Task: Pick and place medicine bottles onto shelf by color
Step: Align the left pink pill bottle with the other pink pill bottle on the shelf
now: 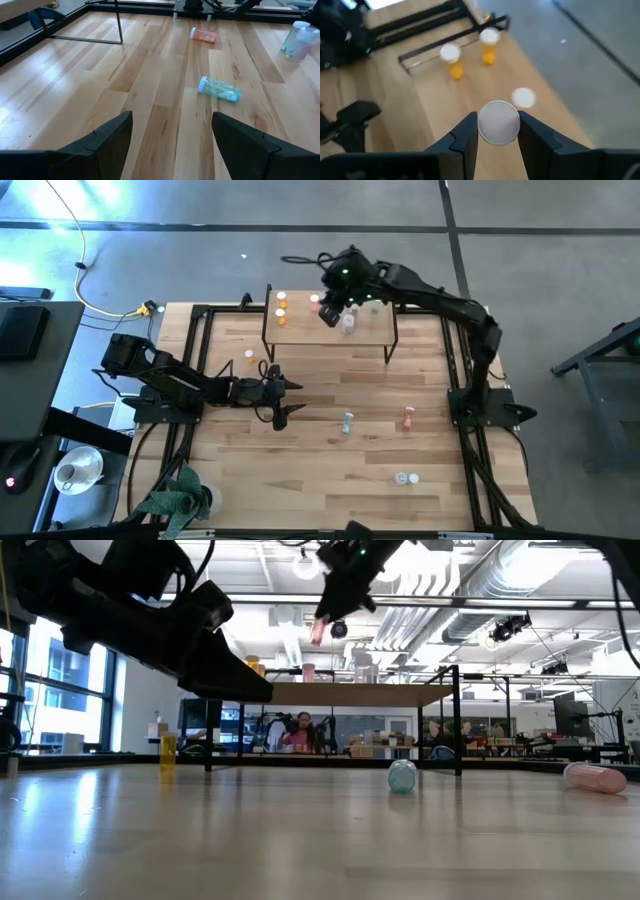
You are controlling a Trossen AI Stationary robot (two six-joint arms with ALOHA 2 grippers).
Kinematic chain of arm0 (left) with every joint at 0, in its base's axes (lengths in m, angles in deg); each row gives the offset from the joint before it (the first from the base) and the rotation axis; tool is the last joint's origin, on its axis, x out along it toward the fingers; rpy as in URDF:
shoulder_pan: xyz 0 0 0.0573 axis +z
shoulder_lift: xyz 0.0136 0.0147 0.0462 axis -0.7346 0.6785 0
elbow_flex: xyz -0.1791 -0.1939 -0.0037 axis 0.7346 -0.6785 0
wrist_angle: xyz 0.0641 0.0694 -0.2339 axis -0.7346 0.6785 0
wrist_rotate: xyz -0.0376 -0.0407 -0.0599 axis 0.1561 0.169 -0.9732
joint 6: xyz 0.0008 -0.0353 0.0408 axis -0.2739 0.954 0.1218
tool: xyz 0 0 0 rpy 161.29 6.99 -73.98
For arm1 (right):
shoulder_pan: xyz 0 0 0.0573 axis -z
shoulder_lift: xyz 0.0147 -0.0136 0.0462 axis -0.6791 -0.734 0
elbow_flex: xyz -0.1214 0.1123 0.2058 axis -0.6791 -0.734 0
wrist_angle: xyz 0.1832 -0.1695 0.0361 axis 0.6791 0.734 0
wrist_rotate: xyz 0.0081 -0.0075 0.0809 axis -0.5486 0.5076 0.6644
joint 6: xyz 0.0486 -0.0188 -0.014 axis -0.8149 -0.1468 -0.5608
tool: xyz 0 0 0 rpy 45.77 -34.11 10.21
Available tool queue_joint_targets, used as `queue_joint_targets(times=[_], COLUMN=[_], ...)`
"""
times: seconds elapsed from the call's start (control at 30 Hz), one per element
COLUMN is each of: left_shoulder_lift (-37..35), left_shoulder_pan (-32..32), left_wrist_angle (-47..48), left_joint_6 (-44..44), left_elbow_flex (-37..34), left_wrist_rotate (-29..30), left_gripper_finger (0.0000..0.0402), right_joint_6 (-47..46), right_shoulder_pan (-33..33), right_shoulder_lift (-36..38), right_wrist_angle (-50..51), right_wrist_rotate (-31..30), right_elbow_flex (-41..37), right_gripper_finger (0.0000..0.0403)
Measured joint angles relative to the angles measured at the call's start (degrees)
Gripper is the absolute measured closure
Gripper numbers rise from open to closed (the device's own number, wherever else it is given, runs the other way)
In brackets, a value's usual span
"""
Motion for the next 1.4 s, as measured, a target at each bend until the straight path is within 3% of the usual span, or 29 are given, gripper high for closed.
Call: queue_joint_targets(times=[0.53,1.13,1.4], left_shoulder_lift=[0.0,0.0,0.0], left_shoulder_pan=[0.0,0.0,0.0], left_wrist_angle=[0.11,0.09,0.09], left_joint_6=[0.0,0.0,0.0], left_elbow_flex=[0.0,0.0,0.0], left_wrist_rotate=[0.02,0.02,0.02], left_gripper_finger=[0.0138,0.0138,0.0138], right_joint_6=[5.88,6.46,6.44], right_shoulder_pan=[0.02,0.0,0.0], right_shoulder_lift=[-8.69,-9.15,-9.19], right_wrist_angle=[3.46,2.06,1.99], right_wrist_rotate=[2.09,1.85,1.39], right_elbow_flex=[0.99,1.03,1.01], right_gripper_finger=[0.0295,0.0295,0.0262])
